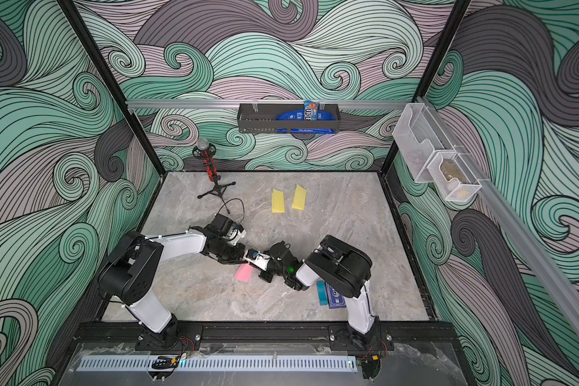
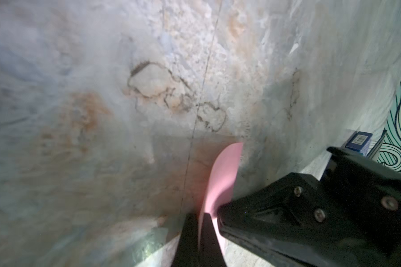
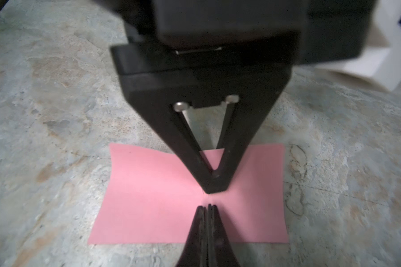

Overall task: Fold the square paper along the opposite sides
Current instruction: Smooth out the paper at the center of the board.

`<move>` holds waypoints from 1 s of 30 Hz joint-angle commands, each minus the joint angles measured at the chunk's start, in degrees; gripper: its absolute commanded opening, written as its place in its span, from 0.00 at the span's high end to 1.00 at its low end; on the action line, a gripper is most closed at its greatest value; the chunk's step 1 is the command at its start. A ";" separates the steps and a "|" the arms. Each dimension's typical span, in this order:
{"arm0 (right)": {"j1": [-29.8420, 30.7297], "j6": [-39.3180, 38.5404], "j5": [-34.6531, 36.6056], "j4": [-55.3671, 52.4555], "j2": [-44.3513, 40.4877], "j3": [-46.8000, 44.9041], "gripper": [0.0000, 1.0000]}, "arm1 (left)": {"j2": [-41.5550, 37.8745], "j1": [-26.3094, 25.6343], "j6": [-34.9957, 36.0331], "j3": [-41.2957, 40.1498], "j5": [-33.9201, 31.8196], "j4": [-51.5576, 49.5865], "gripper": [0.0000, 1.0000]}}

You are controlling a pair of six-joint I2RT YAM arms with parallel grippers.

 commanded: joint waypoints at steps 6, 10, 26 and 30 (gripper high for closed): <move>3.74 1.02 1.50 -6.70 -3.64 -6.68 0.84 | 1.89 0.40 0.15 -0.30 -5.38 -3.04 1.00; 4.02 1.58 2.45 -6.10 -5.16 -8.98 0.83 | 1.76 0.32 0.24 -0.28 -5.85 -3.23 1.00; 4.79 5.14 7.18 0.80 -14.96 -17.34 0.82 | 1.66 0.32 0.24 -0.26 -6.30 -3.35 1.00; 4.35 5.18 5.21 4.14 -15.18 -14.70 0.83 | 1.72 0.37 0.22 -0.26 -6.31 -3.32 1.00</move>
